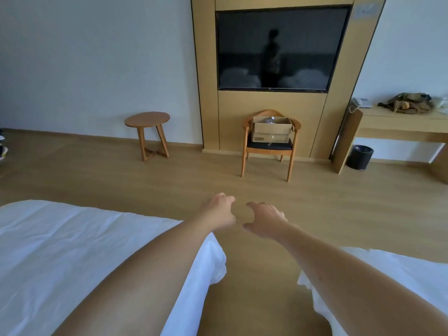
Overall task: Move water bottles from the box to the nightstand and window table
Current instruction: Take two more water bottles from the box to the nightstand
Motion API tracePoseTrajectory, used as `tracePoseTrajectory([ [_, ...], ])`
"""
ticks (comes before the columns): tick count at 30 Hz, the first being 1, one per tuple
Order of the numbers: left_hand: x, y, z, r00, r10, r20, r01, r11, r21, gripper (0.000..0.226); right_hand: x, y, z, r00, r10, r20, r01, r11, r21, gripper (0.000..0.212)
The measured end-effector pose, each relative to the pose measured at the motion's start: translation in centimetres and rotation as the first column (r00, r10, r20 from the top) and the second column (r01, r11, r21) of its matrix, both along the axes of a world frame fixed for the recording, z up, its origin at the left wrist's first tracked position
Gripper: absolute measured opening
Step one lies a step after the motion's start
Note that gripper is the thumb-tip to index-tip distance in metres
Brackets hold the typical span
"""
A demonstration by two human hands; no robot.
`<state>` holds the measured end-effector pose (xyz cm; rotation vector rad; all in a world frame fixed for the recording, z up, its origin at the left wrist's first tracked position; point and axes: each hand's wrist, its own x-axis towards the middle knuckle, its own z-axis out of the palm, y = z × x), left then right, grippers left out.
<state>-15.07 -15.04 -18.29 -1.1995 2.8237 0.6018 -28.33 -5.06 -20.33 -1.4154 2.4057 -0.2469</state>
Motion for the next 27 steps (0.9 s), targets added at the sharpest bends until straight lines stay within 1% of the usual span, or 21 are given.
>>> tracePoseTrajectory([
  [4, -6.6, -4.3, 0.0, 0.996, -0.088, -0.012, 0.088, 0.995, -0.041, 0.061, -5.3, -3.2, 0.0, 0.996, -0.085, -0.012, 0.084, 0.996, -0.009, 0.076],
  [8, -12.9, -7.6, -1.0, 0.986, -0.163, 0.016, 0.164, 0.986, -0.042, 0.062, -10.6, -5.7, -0.6, 0.987, -0.158, -0.004, 0.158, 0.987, -0.005, 0.074],
  [13, -21.3, -11.9, -2.5, 0.975, -0.221, 0.016, 0.222, 0.974, -0.046, 0.066, -18.6, -9.4, -2.1, 0.975, -0.223, 0.001, 0.223, 0.975, -0.006, 0.074],
  [19, -32.2, -18.2, -4.0, 0.980, -0.195, 0.023, 0.196, 0.980, -0.037, 0.066, -29.4, -15.4, -3.5, 0.973, -0.231, 0.005, 0.231, 0.973, -0.028, 0.072],
  [24, -41.3, -23.9, -3.0, 0.982, -0.183, 0.056, 0.188, 0.978, -0.093, 0.054, -39.2, -20.8, -2.3, 0.974, -0.227, 0.013, 0.228, 0.974, -0.013, 0.070],
  [27, -45.6, -27.3, -2.6, 0.985, -0.169, 0.040, 0.172, 0.981, -0.084, 0.056, -43.9, -24.3, -1.9, 0.978, -0.209, 0.016, 0.210, 0.978, -0.004, 0.069],
])
